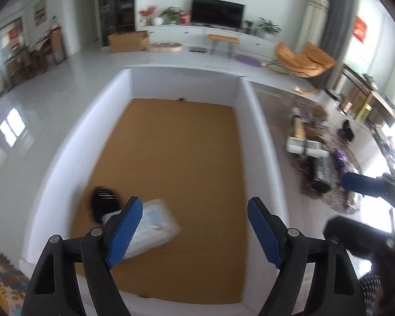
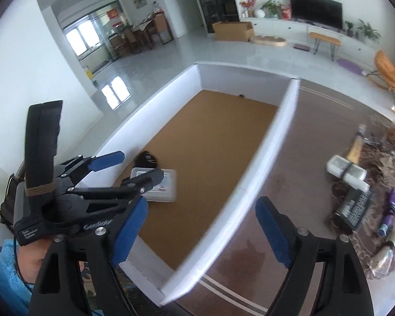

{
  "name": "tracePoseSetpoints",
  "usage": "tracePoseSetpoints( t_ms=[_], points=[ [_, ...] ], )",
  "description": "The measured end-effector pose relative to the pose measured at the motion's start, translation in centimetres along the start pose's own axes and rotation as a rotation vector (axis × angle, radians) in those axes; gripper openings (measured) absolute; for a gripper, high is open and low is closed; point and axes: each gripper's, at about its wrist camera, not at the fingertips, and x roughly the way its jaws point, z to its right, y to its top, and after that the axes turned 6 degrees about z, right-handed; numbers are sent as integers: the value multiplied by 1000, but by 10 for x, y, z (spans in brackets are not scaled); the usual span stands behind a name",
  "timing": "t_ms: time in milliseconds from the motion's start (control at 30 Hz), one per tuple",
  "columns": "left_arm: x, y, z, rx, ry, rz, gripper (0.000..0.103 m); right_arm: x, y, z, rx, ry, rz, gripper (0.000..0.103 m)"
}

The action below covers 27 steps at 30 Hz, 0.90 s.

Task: Organize objects
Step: 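Move both open tools back over the table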

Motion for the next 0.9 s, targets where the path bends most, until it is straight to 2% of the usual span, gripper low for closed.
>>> tracePoseSetpoints(
  t_ms=[67, 167, 233, 267, 333, 433, 500, 600, 667, 733, 767, 833, 900],
  points=[
    [0, 3, 32, 46, -50, 10, 81, -15, -9, 21, 32, -47, 32, 86],
    [-5, -3, 88, 127, -142, 23, 81, -44, -29, 66, 93, -139, 87, 94],
    [-6, -10, 123, 178, -177, 26, 82, -64, -58, 105, 163, -207, 116, 101],
    [-7, -14, 136, 191, -219, 16, 85, -69, -69, 120, 197, -233, 121, 101],
    [-3, -27, 162, 201, -297, -14, 88, -79, -105, 160, 275, -344, 98, 101],
    [12, -47, 189, 218, -331, -49, 96, -96, -155, 206, 376, -457, 97, 101],
    [34, -64, 205, 228, -328, -86, 96, -99, -182, 229, 427, -529, 87, 101],
    [74, -82, 219, 221, -283, -142, 96, -96, -205, 248, 446, -608, 74, 101],
    [97, -90, 219, 205, -242, -163, 96, -95, -210, 258, 481, -618, 61, 101],
    [113, -92, 218, 191, -206, -161, 96, -102, -209, 258, 463, -616, 93, 101],
    [116, -93, 222, 200, -182, -134, 96, -103, -208, 255, 445, -634, 104, 101],
    [123, -89, 227, 217, -137, -117, 97, -96, -207, 251, 417, -664, 78, 101],
    [126, -87, 231, 236, -108, -97, 102, -88, -205, 252, 409, -657, 39, 101]
  ],
)
